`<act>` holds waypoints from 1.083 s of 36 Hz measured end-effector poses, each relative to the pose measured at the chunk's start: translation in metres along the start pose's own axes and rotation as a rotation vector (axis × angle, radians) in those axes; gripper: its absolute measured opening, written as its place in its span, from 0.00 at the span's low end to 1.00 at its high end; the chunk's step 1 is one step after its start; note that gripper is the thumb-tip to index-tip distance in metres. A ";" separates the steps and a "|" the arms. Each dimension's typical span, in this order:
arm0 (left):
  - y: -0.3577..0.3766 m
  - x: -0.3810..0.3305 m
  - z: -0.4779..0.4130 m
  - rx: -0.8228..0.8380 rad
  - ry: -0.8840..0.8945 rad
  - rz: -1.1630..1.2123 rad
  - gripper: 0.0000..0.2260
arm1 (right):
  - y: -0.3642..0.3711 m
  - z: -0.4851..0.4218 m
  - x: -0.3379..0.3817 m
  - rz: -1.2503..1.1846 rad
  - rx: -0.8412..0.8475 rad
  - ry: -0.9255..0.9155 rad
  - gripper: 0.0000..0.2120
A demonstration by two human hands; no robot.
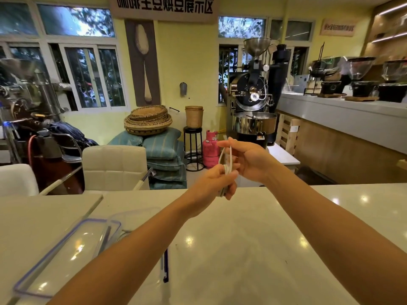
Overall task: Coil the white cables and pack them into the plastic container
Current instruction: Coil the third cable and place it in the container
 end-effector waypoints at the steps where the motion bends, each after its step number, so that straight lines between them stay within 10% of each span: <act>1: -0.001 0.001 0.000 0.005 -0.012 -0.021 0.07 | 0.001 -0.001 0.000 0.004 0.005 -0.011 0.14; 20: -0.006 0.016 0.001 -0.033 -0.150 -0.073 0.12 | 0.006 -0.004 0.007 -0.121 0.057 -0.125 0.14; 39: -0.004 0.001 -0.002 0.025 -0.035 0.097 0.12 | -0.012 -0.006 -0.045 0.149 -0.272 0.008 0.06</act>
Point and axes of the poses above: each hand's wrist, its own z-axis away from the middle knuckle, its own y-axis out of the palm, x = y × z, the point moved 6 cm from there along -z, towards the middle knuckle
